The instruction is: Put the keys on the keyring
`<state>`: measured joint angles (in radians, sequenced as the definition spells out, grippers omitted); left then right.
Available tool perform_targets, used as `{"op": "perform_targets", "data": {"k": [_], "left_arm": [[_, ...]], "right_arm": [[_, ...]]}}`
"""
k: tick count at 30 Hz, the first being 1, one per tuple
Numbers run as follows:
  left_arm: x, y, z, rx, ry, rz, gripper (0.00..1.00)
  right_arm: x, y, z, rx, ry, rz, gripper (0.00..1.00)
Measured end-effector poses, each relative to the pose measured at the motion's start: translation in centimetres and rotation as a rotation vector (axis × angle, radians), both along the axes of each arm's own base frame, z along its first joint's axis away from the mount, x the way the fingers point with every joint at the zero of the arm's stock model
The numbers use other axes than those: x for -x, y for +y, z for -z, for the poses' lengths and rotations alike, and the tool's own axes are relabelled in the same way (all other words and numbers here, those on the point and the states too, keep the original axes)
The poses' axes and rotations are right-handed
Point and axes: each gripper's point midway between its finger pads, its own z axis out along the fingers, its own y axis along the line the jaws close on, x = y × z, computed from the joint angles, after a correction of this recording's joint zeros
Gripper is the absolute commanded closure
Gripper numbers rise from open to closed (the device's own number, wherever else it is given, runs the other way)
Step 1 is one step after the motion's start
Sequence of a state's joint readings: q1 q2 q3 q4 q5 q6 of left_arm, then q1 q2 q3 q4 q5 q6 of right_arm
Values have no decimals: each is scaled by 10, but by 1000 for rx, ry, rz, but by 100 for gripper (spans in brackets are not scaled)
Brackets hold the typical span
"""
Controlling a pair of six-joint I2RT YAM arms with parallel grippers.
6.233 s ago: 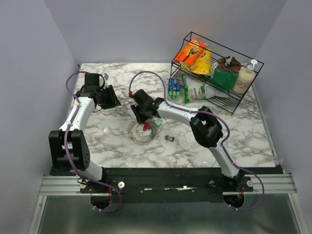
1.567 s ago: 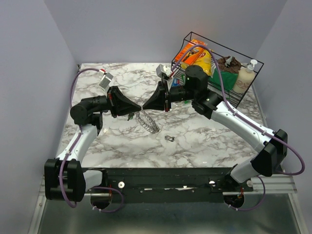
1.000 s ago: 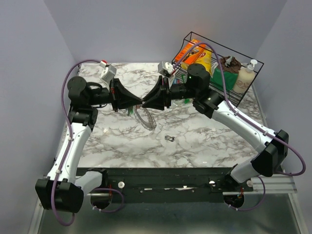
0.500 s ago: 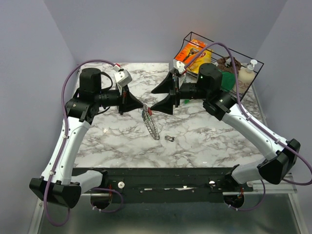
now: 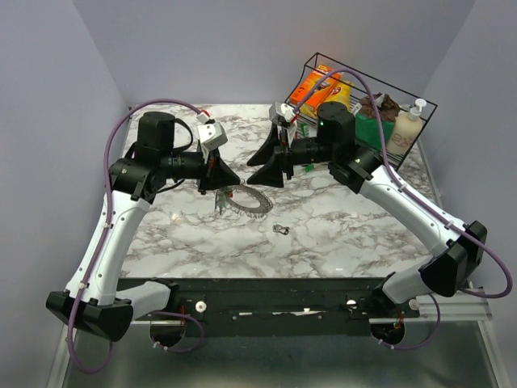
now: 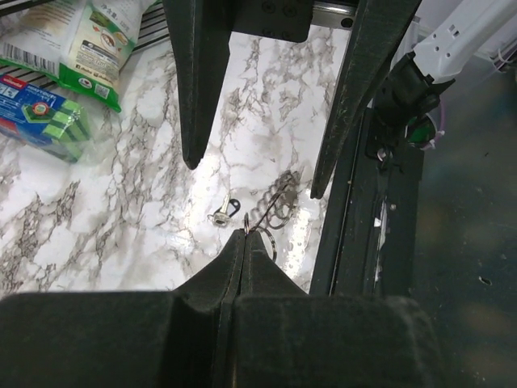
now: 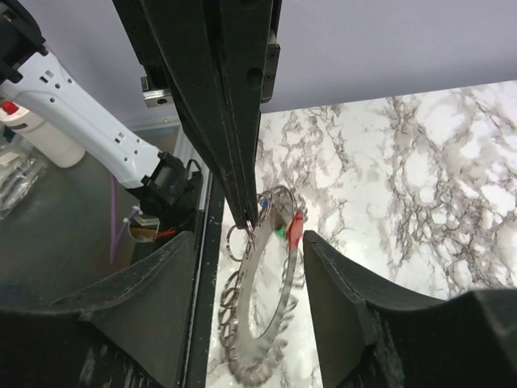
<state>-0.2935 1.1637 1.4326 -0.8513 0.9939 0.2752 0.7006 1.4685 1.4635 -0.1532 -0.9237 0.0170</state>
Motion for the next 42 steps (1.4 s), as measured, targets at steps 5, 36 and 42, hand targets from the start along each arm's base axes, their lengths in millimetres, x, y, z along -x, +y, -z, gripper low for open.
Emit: {"op": "perform_targets", "data": {"k": [5,36,42], "left_arm": [[2,-3,4,-7,15,17,100],[-5,-6,-5,15,-11,-31,58],[-20,3,-26,51,-92,-188,32]], "right_arm": [[0,3,6,12,20,-18,47],[2,10,23,38,71,-84,99],[0,10,24,37,66,-65,100]]}}
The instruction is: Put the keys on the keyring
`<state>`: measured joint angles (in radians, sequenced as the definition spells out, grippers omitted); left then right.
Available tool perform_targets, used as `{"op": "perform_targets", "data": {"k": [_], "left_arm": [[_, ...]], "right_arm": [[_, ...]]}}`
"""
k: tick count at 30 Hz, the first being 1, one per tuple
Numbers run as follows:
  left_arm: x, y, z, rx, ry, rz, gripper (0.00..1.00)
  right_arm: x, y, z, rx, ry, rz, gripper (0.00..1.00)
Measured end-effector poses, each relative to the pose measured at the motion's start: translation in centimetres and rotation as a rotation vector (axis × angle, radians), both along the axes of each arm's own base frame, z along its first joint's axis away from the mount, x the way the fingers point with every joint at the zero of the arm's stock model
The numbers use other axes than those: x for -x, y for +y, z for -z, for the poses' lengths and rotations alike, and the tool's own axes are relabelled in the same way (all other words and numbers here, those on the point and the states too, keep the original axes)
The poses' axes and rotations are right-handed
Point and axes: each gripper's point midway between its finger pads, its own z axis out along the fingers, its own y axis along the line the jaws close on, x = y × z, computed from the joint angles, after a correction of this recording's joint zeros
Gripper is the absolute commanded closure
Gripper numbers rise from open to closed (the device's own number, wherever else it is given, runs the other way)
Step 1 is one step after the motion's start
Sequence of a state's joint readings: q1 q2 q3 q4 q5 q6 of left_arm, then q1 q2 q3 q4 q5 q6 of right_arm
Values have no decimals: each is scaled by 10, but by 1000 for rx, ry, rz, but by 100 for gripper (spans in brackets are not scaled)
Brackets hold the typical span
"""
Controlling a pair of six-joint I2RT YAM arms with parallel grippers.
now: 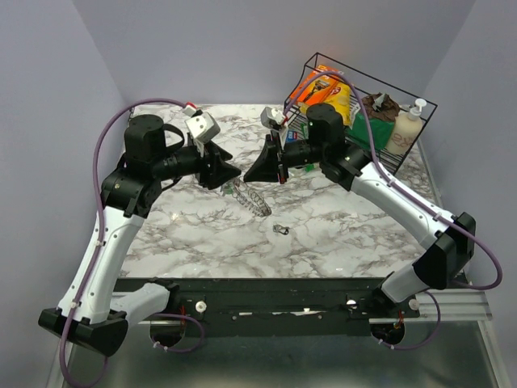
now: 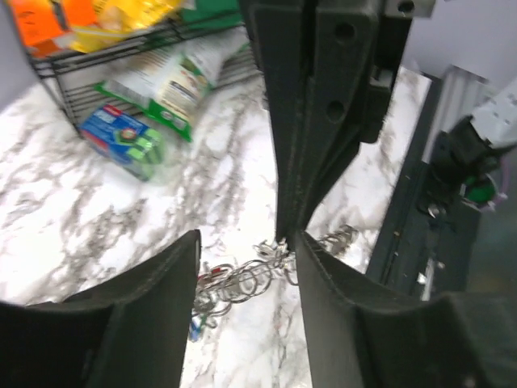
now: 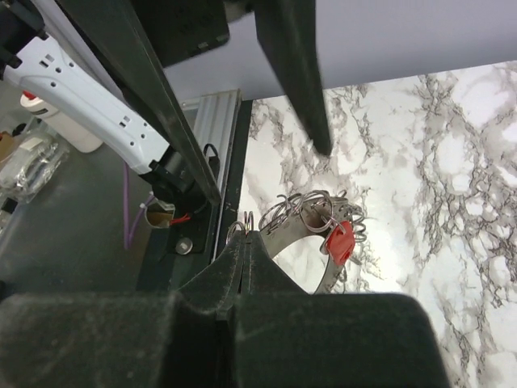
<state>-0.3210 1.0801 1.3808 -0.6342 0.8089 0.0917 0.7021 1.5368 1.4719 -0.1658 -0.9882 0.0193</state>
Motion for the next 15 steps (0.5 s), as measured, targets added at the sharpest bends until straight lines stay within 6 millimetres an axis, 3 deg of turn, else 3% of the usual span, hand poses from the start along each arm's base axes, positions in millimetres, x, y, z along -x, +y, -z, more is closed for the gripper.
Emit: {"op": "perform_targets", "data": {"k": [7,15], "left_arm": [[-10,14,-25,69,-86,-150,28],[-5,11,-29,110,-116,-116,27]], "right_arm": [[3,-7,-3,-30,-17,45,99],[7,-7,-18,-86,-73,21,99]]}}
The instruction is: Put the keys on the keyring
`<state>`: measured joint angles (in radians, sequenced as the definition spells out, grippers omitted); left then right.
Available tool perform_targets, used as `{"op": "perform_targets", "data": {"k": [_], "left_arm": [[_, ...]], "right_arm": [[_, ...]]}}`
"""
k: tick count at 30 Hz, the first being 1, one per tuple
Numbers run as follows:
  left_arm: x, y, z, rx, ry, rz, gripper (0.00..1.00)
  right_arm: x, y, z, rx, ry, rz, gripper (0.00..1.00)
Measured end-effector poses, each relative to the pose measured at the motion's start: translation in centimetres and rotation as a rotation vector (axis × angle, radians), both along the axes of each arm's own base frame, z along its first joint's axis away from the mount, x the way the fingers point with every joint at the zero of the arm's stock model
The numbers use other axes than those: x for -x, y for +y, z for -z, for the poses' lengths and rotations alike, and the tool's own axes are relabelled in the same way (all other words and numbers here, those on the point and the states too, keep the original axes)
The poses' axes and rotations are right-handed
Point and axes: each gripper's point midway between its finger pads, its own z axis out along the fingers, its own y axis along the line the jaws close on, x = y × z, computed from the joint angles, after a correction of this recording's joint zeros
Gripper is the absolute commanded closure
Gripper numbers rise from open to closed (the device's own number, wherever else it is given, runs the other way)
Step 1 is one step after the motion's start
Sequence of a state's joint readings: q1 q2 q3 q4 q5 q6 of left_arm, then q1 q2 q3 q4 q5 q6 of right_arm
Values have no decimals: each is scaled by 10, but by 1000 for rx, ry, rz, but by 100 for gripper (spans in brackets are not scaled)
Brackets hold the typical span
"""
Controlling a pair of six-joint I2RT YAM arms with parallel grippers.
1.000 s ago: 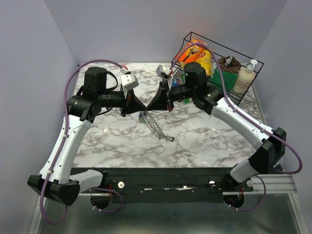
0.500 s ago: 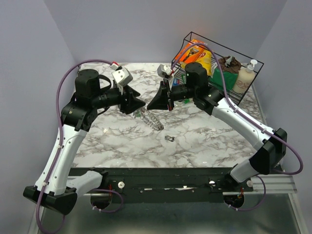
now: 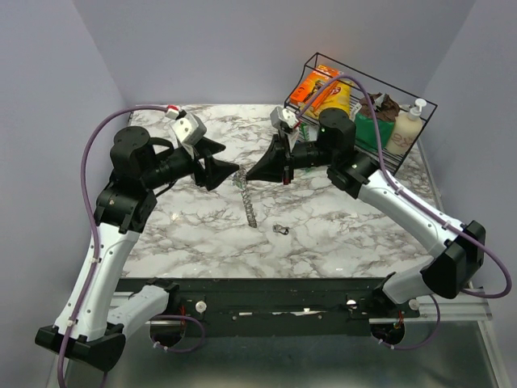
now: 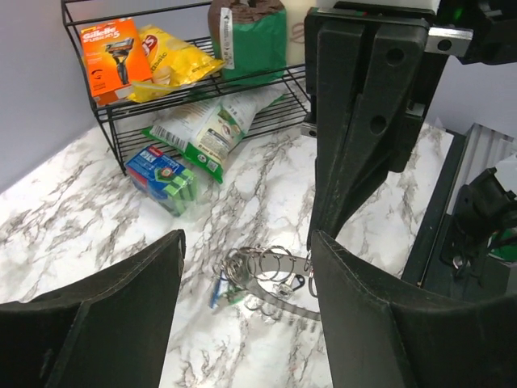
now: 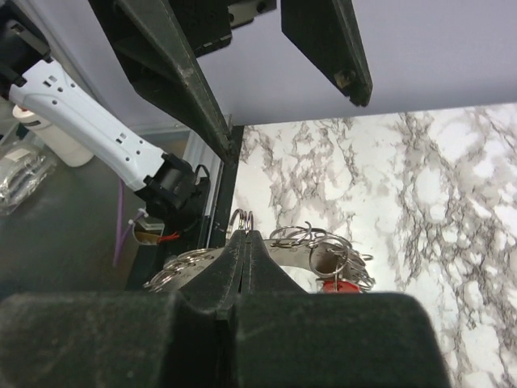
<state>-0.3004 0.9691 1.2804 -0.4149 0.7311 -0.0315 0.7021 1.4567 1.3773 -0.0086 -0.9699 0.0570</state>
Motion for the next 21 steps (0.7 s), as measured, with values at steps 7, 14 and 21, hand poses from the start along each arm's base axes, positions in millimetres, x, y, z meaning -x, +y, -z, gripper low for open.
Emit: {"op": "perform_targets", "data": {"k": [7,14,21], "left_arm": [[17,-2,-3,9,-36,60,27],[25,-5,-6,0,-73,107,27],[27,-6,-5,-6,-83,127,27]], "right_arm": [[22,-8,13,-58,-140,-113,100],[52,-27,16,-170,-366,-207,100],[70,-37,4,-284,-562,-252,100]]}}
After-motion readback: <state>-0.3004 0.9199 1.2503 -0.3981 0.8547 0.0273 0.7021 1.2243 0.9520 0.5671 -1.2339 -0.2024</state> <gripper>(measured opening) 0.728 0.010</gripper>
